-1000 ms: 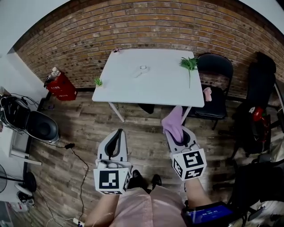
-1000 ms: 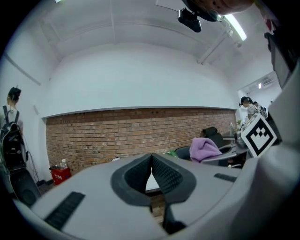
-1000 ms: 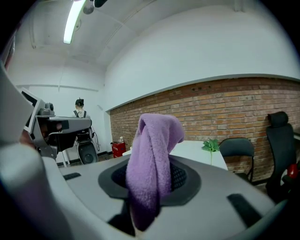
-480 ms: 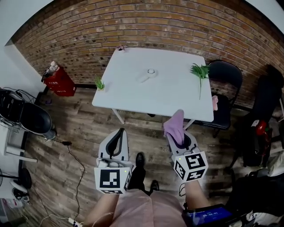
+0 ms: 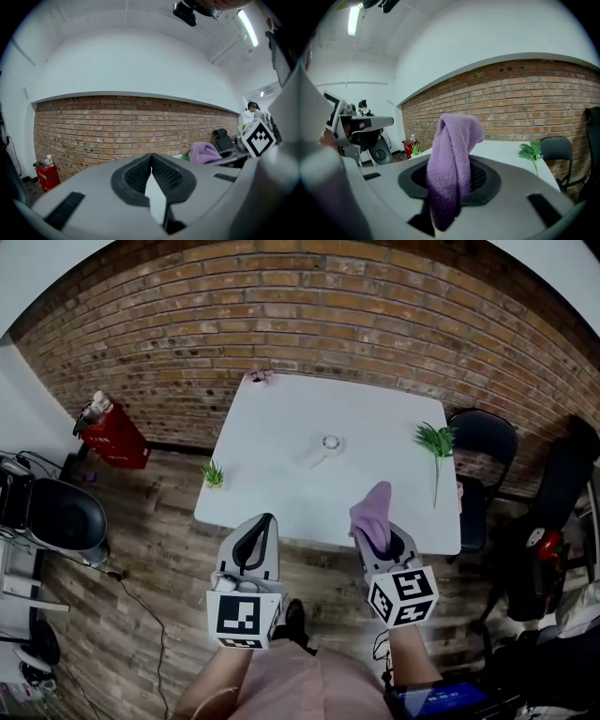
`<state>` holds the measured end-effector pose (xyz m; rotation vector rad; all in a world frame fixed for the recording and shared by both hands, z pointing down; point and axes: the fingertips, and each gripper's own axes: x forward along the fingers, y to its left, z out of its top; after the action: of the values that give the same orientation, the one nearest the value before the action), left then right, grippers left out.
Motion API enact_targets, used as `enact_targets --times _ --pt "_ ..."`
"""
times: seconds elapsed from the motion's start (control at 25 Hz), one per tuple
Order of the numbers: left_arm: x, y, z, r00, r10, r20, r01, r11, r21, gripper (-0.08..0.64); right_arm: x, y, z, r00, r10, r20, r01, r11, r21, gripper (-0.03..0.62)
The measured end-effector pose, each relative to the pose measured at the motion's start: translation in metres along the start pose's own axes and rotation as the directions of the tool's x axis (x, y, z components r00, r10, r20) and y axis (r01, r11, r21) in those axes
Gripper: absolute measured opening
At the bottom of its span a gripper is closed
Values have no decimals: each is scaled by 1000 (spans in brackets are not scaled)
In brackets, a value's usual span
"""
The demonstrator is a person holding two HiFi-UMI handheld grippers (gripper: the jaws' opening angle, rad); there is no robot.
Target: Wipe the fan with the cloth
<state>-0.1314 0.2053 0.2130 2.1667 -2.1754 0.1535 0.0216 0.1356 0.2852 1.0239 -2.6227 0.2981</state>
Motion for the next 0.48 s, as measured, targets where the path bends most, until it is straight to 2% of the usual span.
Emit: enact_targets --times 0.24,0.48 --pt "49 19 5 998 -58 5 58 998 12 12 34 -16 24 999 -46 17 46 999 4 126" --pt "91 21 -5 994 -107 -16 107 994 20 12 49 -38 29 996 -89 10 88 996 15 126"
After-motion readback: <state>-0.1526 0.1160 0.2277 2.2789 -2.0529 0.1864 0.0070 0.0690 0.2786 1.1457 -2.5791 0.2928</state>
